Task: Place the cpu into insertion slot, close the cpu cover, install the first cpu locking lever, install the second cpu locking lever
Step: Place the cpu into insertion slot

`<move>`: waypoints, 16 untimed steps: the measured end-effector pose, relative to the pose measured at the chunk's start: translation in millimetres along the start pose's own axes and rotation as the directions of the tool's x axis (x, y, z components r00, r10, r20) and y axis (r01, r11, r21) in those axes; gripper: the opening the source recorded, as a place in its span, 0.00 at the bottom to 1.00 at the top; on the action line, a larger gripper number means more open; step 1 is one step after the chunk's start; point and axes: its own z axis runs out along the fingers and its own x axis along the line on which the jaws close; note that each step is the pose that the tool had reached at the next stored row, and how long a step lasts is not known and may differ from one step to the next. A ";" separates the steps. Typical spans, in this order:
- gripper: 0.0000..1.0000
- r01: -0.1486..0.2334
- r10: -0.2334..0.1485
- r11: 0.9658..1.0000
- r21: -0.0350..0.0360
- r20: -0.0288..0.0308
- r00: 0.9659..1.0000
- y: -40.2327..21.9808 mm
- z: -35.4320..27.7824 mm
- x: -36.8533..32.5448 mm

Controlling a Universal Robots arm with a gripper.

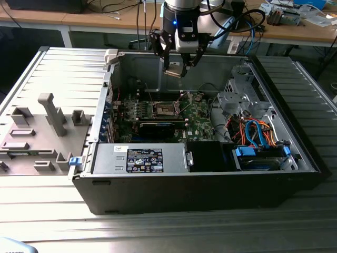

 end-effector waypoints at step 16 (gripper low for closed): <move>0.55 -0.009 0.009 1.000 0.000 0.001 1.000 0.0 0.0 0.0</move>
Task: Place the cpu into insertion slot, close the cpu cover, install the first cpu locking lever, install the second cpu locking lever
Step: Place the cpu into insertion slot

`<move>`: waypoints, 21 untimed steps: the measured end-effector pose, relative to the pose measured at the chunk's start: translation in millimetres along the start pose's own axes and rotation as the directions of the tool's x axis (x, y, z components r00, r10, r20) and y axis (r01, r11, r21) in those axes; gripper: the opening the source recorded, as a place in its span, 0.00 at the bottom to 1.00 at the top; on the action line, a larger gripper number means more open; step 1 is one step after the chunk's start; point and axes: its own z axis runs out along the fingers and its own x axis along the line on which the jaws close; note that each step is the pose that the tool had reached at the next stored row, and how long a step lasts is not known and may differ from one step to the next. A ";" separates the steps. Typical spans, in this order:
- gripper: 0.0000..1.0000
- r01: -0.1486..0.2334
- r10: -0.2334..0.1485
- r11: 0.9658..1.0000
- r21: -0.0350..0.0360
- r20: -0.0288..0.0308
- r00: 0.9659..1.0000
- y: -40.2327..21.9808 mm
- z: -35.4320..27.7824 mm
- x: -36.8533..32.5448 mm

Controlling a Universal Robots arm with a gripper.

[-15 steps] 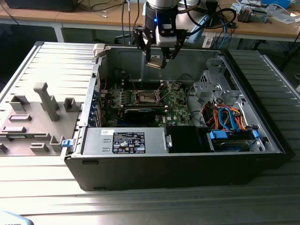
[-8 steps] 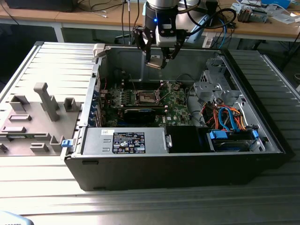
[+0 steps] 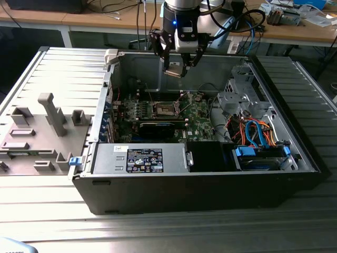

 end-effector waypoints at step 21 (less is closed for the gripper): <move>0.55 -0.016 0.016 1.000 0.000 0.001 1.000 0.0 0.0 0.0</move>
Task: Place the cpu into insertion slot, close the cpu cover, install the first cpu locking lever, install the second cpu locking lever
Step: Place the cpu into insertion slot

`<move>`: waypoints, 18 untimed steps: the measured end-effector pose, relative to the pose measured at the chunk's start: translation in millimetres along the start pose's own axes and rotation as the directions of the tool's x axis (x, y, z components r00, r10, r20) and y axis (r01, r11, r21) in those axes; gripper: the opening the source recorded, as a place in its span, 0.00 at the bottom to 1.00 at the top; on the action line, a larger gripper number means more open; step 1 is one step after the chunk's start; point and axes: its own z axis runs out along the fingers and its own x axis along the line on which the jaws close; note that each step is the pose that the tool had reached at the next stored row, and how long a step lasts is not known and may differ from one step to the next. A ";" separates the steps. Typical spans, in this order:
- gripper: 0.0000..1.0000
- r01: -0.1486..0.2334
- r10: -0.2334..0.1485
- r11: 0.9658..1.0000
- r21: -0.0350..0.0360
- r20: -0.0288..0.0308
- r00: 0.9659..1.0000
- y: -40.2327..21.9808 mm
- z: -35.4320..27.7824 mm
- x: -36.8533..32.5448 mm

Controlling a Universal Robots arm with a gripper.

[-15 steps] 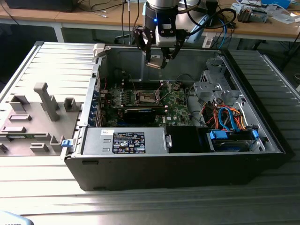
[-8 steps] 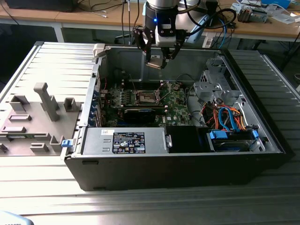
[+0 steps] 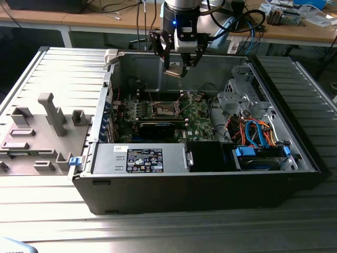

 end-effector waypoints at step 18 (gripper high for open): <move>0.55 -0.011 0.011 1.000 0.000 0.001 1.000 0.0 0.0 0.0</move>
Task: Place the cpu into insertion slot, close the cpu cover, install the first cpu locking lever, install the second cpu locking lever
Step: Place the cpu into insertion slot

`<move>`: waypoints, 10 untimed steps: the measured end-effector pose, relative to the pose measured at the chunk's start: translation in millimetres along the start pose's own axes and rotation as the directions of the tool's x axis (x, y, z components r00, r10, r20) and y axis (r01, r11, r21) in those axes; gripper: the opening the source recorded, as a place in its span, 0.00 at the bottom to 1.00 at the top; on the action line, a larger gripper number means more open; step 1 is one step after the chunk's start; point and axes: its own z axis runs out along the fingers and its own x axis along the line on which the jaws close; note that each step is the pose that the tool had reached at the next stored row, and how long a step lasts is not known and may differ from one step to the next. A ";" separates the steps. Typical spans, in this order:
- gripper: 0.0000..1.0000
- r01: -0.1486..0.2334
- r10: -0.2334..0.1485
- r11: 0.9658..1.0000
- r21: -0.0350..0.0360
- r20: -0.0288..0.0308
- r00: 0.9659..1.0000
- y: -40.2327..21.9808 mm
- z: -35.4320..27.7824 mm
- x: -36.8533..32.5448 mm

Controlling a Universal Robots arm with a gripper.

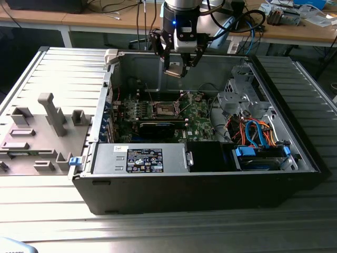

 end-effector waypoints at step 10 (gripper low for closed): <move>0.55 -0.007 0.007 1.000 0.000 0.001 1.000 0.0 0.1 0.0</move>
